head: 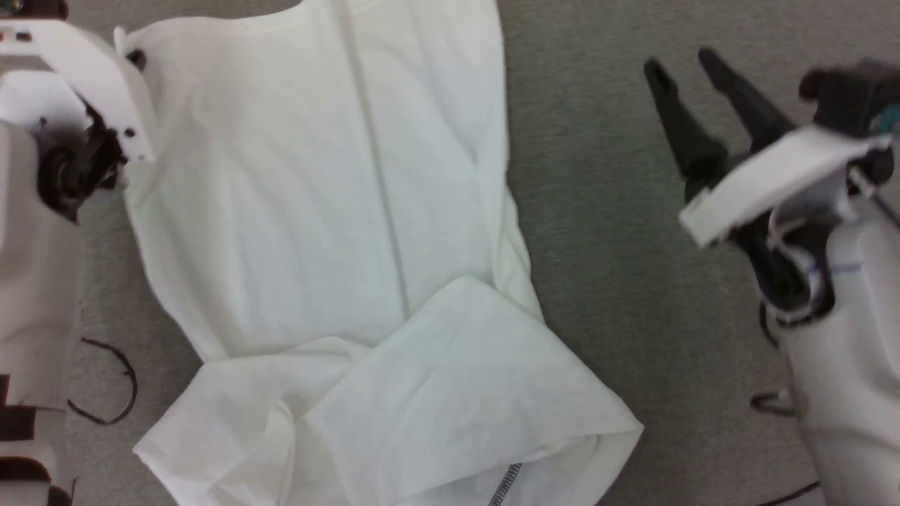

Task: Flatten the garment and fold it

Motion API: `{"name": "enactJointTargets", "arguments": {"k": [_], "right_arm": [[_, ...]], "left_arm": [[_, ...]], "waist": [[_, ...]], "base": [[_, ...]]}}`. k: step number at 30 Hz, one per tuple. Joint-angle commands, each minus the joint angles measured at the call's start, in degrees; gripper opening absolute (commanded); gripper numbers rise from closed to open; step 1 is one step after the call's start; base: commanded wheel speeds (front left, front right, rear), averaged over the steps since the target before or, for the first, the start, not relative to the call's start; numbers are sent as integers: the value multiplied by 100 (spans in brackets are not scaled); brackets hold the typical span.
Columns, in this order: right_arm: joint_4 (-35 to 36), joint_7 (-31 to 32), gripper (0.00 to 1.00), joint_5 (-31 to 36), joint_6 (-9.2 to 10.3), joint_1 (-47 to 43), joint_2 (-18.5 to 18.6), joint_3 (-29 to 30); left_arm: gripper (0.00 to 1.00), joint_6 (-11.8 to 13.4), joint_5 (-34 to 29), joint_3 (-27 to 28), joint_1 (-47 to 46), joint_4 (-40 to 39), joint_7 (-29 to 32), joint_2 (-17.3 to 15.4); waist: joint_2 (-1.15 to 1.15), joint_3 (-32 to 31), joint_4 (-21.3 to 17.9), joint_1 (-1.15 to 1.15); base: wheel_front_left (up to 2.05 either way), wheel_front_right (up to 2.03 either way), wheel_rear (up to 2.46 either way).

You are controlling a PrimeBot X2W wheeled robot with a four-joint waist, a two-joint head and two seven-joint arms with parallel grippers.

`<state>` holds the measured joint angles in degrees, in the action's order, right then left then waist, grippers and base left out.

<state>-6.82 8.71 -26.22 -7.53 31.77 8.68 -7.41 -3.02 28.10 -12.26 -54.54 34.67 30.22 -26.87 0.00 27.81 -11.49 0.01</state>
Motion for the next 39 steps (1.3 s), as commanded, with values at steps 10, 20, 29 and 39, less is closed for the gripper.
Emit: {"name": "enactJointTargets", "arguments": {"k": [10,20,29,39], "right_arm": [[-2559,1528,100,-558,4,2616,123,-218],[-4660,2287,100,-243,4,4208,116,-91],[-5572,2372,100,-34,4,4707,83,-120],[-6503,3872,0,74,4,4830,36,-275]], "left_arm": [[0,-185,-92,-308,-518,-411,-562,440],[0,-302,41,-530,-916,-552,-866,857],[0,-389,167,-741,-1179,-378,-1153,1061],[0,-427,309,-872,-1282,-128,-1332,962]], "waist": [[0,390,1013,-1],[0,810,1609,-1],[0,1073,1845,-1],[0,1061,1779,-1]], "base": [[0,0,0],[0,0,0],[0,0,0],[0,0,0]]}}
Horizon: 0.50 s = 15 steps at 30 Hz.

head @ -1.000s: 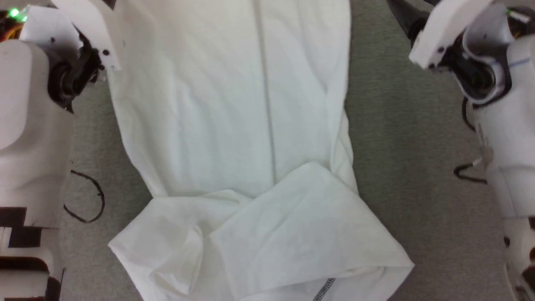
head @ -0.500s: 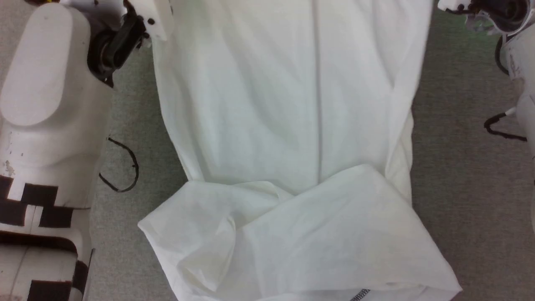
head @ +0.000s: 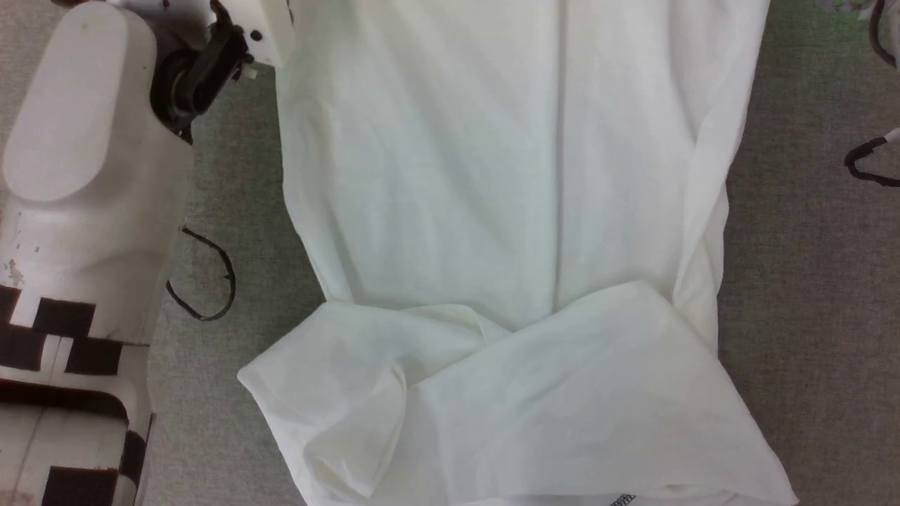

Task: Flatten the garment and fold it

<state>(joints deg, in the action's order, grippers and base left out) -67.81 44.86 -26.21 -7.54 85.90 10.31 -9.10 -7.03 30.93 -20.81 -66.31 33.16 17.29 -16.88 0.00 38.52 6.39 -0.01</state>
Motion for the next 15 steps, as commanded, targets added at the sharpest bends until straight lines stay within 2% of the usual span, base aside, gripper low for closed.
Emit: {"name": "enactJointTargets", "arguments": {"k": [1,7,11,15], "right_arm": [[-368,181,0,83,5,-554,-114,-116],[299,-893,0,-44,5,-486,85,-159],[784,-1319,0,-471,5,-608,164,-160],[1355,-1616,0,-730,5,-960,424,-446]], "left_arm": [[0,-27,42,-20,-111,48,-67,-42],[0,-33,79,-14,-133,203,-360,-118],[0,-34,110,44,-73,297,-570,-203],[0,-35,62,16,74,351,-660,-392]], "waist": [[0,-26,-11,1],[0,-311,-67,1],[0,-680,-168,1],[0,-1109,-325,1]], "base": [[0,0,0],[0,0,0],[0,0,0],[0,0,0]]}}
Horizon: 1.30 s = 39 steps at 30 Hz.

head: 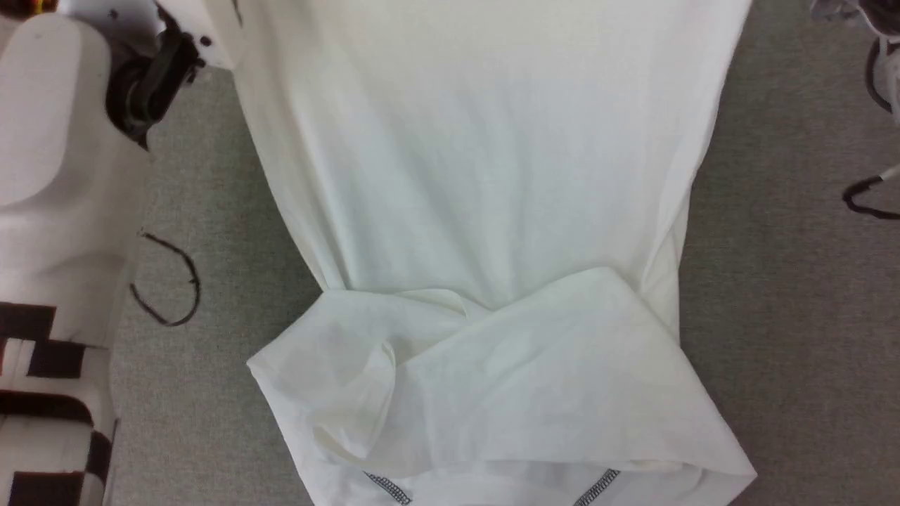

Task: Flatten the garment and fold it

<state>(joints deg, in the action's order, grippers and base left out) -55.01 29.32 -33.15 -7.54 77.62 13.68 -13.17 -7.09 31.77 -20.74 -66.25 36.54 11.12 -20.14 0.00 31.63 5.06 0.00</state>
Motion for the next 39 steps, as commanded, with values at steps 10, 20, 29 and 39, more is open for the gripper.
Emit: {"name": "enactJointTargets", "arguments": {"k": [10,20,29,39], "right_arm": [[1256,-1009,0,-487,5,-945,882,-452],[2268,-1086,0,-1040,5,-2179,1209,-1179],[3533,-801,0,-1587,5,-4277,1586,-1531],[4616,-569,0,-1591,5,-6516,1560,-1199]], "left_arm": [[0,62,5,173,360,-247,-351,-455],[0,521,446,581,1943,-1207,-489,-652],[0,1357,918,951,4787,-2939,-408,-676],[0,2059,1244,972,7230,-4131,-76,-572]], "waist": [[0,-1275,-487,0],[0,-2037,-671,0],[0,-2692,-740,0],[0,-2972,-759,0]], "base": [[0,0,0],[0,0,0],[0,0,0],[0,0,0]]}}
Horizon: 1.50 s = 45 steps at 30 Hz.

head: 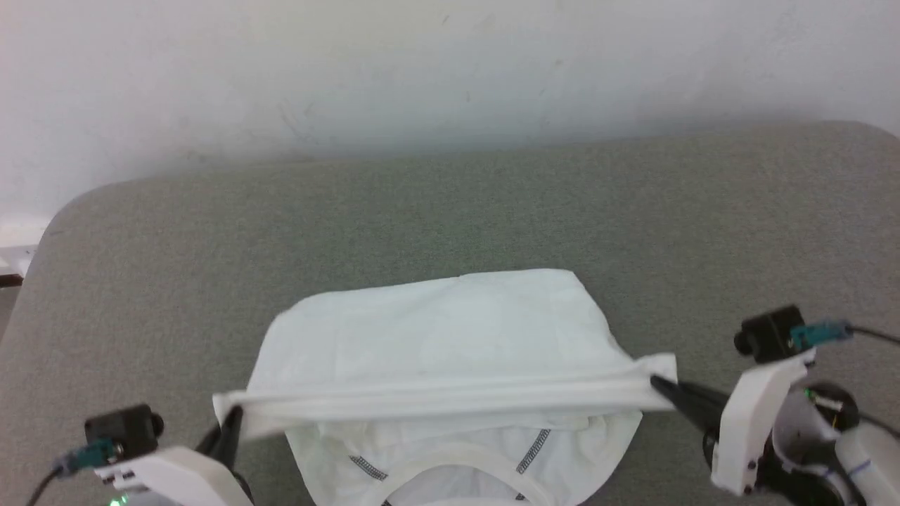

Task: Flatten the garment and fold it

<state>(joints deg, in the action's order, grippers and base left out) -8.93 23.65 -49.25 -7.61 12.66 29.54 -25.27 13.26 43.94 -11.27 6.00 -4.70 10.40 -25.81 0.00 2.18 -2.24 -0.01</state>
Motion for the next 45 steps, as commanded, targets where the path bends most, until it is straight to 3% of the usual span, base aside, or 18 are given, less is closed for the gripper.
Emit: {"name": "enactJointTargets", "arguments": {"k": [1,7,8,10,11,12,13,14,18,24,27,33,45], "right_arm": [[41,2,0,29,12,-207,-84,100],[-49,-15,0,406,12,-1117,-506,575],[-67,-36,5,453,12,-1247,-628,656],[-147,-86,47,627,12,-1484,-834,821],[-180,-84,95,744,12,-1592,-912,865],[-201,-91,100,868,12,-1689,-980,911],[-207,-109,100,1007,12,-1779,-1029,955],[-184,-120,100,1078,12,-1869,-1109,1010],[237,-260,100,1415,12,-2218,-1314,1284],[1415,-507,100,1765,12,-2563,-1628,1892],[1601,-371,100,1915,12,-2434,-1696,2203],[805,5,100,1860,12,-1663,-1578,2443],[-1190,441,100,1296,12,-12,-1525,1405]], "left_arm": [[0,50,74,13,135,-41,8,39],[0,52,303,-259,697,344,288,226],[0,-3,409,-296,755,428,324,306],[0,-110,503,-380,798,667,357,393],[11,-146,543,-392,799,778,334,447],[38,-186,610,-390,794,878,310,517],[57,-248,628,-436,784,995,333,533],[99,-305,606,-487,769,1090,348,516],[100,-338,495,-425,683,1235,34,531],[100,-203,111,-123,497,978,-1030,613],[100,-261,-1,-43,386,863,-1482,688],[100,-348,-564,10,78,732,-2403,828],[100,-728,-2174,575,-226,406,-2538,1459]], "waist": [[0,-34,-33,1],[0,-70,-58,1],[0,-76,-58,1],[0,-99,-55,1],[0,-109,-51,1],[0,-123,-43,1],[0,-143,-33,1],[0,-158,-30,1],[0,-245,3,1],[0,-310,54,1],[0,-321,66,1],[0,-248,203,1],[0,123,589,1]], "base": [[0,0,0],[0,0,0],[0,0,0],[0,0,0],[0,0,0],[0,0,0],[0,0,0],[0,0,0],[0,0,0],[0,0,0],[0,0,0],[0,0,0],[0,0,0]]}}
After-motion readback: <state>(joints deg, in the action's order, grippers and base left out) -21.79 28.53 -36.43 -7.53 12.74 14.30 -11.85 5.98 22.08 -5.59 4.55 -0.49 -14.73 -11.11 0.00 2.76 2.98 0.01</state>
